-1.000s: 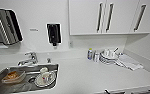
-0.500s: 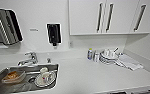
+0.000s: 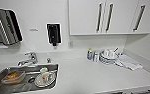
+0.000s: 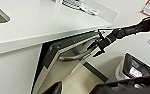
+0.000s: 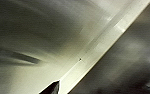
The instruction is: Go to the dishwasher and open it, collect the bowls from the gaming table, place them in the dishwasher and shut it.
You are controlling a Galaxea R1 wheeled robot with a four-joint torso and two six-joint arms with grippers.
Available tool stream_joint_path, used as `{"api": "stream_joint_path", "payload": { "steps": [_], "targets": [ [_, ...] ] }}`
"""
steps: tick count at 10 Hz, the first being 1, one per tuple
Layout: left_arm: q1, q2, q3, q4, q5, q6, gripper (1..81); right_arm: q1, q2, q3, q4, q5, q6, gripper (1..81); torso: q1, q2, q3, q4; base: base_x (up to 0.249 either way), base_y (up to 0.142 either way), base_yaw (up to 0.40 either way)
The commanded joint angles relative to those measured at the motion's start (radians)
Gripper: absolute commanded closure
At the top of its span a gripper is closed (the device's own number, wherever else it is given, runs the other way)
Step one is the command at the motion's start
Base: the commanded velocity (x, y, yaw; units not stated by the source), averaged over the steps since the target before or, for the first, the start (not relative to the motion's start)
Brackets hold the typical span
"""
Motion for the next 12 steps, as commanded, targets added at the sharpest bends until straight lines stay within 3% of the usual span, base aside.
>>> {"api": "stream_joint_path", "payload": {
  "steps": [1,12],
  "targets": [
    [-0.057,-0.053,0.025,0.02,0.006,0.005,1.0,-0.005,0.09,-0.069,-0.021,-0.151,-0.02,1.0,0.0,0.0,0.0,0.0,0.0,0.0,0.0],
    [-0.059,-0.032,0.023,0.02,0.014,0.003,1.0,-0.028,0.107,-0.081,-0.04,-0.151,-0.02,1.0,-0.001,0.0,0.002,0.0,-0.073,0.0,0.0]
  ]
}}
